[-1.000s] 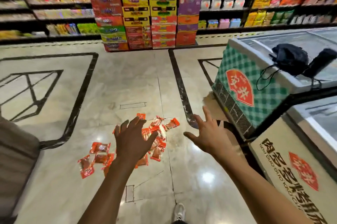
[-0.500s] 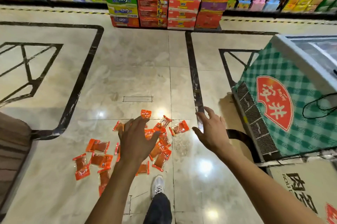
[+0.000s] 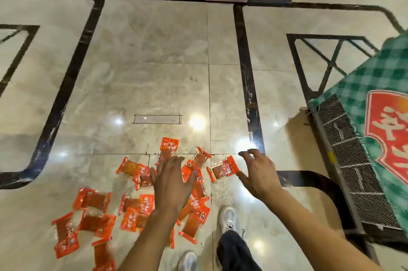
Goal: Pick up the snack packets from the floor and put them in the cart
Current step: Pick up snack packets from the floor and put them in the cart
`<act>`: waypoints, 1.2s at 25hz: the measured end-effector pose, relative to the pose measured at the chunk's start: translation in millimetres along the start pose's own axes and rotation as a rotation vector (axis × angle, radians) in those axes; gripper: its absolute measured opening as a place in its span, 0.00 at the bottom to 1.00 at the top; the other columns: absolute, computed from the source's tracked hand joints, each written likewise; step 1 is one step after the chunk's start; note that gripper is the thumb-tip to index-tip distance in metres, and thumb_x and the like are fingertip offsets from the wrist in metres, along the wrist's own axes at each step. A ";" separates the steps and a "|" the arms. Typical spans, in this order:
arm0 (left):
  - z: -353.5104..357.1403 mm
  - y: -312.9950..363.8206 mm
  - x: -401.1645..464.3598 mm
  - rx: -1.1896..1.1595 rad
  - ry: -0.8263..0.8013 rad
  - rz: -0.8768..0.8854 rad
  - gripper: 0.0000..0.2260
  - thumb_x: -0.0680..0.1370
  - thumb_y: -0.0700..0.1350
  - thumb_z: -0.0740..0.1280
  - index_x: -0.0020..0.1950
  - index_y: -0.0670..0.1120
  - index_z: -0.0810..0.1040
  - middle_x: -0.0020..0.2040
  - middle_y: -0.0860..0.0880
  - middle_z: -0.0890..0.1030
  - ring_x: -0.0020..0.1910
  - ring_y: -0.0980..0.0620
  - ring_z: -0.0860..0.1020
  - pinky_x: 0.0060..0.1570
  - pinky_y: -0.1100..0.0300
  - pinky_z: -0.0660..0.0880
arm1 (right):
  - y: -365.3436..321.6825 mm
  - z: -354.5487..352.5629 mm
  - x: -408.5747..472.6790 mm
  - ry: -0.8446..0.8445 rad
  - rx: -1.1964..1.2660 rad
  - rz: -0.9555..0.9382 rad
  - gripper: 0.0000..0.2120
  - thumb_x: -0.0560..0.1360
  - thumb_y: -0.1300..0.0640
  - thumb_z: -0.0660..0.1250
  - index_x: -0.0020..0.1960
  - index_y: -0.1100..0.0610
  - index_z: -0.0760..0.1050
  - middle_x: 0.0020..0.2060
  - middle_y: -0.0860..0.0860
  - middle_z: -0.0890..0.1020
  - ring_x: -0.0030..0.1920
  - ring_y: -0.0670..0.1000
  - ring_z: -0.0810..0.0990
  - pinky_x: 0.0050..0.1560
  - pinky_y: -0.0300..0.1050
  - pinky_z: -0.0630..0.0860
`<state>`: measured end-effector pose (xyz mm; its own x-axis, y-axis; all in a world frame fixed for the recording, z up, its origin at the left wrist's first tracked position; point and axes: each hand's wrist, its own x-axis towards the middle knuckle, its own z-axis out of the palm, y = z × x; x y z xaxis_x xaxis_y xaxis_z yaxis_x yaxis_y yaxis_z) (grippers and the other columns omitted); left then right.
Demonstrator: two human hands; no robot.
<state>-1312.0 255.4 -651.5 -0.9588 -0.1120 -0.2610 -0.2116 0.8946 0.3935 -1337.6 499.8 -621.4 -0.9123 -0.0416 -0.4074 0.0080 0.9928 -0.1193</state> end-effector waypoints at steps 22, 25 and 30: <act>529.5 -165.6 293.3 -0.092 -0.223 -0.020 0.37 0.71 0.49 0.79 0.74 0.45 0.64 0.65 0.42 0.79 0.64 0.40 0.78 0.59 0.51 0.75 | 102.2 513.8 367.9 -0.364 -0.205 -0.177 0.24 0.69 0.44 0.76 0.60 0.53 0.75 0.58 0.53 0.79 0.59 0.57 0.78 0.59 0.52 0.70; 523.7 -151.8 272.1 -0.033 -0.226 0.119 0.23 0.75 0.47 0.75 0.65 0.48 0.68 0.57 0.45 0.81 0.56 0.41 0.81 0.49 0.51 0.76 | 110.6 517.3 344.9 -0.359 -0.038 -0.062 0.20 0.71 0.45 0.74 0.57 0.53 0.74 0.58 0.55 0.79 0.58 0.58 0.79 0.55 0.50 0.74; 455.8 -99.5 216.7 -0.214 -0.089 0.235 0.10 0.78 0.43 0.71 0.53 0.48 0.71 0.49 0.50 0.77 0.46 0.44 0.78 0.41 0.49 0.75 | 133.3 468.3 261.4 -0.236 0.289 0.175 0.19 0.72 0.42 0.74 0.47 0.51 0.68 0.44 0.52 0.82 0.44 0.56 0.81 0.38 0.45 0.70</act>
<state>-1412.3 339.3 -1149.0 -0.9678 0.1332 -0.2137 -0.0309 0.7793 0.6258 -1383.2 568.7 -1167.8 -0.7684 0.0671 -0.6364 0.3000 0.9162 -0.2656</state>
